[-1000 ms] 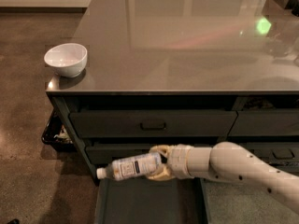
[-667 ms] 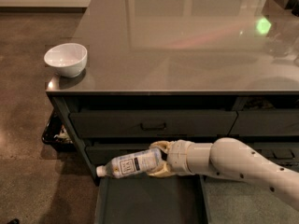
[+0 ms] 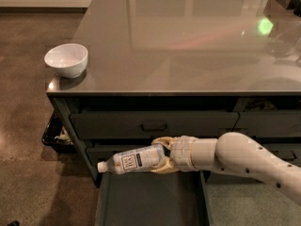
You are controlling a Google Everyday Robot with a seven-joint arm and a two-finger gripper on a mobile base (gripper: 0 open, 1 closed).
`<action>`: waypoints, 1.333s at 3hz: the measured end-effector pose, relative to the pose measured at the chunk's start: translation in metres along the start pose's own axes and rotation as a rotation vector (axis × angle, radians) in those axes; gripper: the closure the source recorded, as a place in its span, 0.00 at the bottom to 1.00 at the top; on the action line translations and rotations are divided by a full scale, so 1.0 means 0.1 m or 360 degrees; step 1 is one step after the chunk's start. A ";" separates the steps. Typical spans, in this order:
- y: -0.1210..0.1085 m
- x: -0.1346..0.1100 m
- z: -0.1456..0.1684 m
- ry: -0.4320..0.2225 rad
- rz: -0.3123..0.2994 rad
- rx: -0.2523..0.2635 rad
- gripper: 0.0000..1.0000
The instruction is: Pick blue plastic bottle from bottom drawer and place on counter
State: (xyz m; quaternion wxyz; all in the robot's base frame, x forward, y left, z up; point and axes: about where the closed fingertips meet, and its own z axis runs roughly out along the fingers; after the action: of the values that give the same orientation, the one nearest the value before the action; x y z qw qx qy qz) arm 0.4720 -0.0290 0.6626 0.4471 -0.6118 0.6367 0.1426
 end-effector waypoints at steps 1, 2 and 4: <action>-0.46 -0.25 -0.41 -0.0058 0.0172 0.0039 1.00; -1.05 -0.66 -0.87 -0.0039 0.0273 0.0032 1.00; -2.09 -1.73 -1.65 0.0074 0.0151 0.0153 1.00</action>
Offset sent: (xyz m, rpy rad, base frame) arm 0.1322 -0.0856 0.3214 0.0953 0.0963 -0.2124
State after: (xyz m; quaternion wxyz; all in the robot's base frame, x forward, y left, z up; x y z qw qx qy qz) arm 0.5703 -0.0810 0.9598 0.4537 -0.5619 0.6814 0.1186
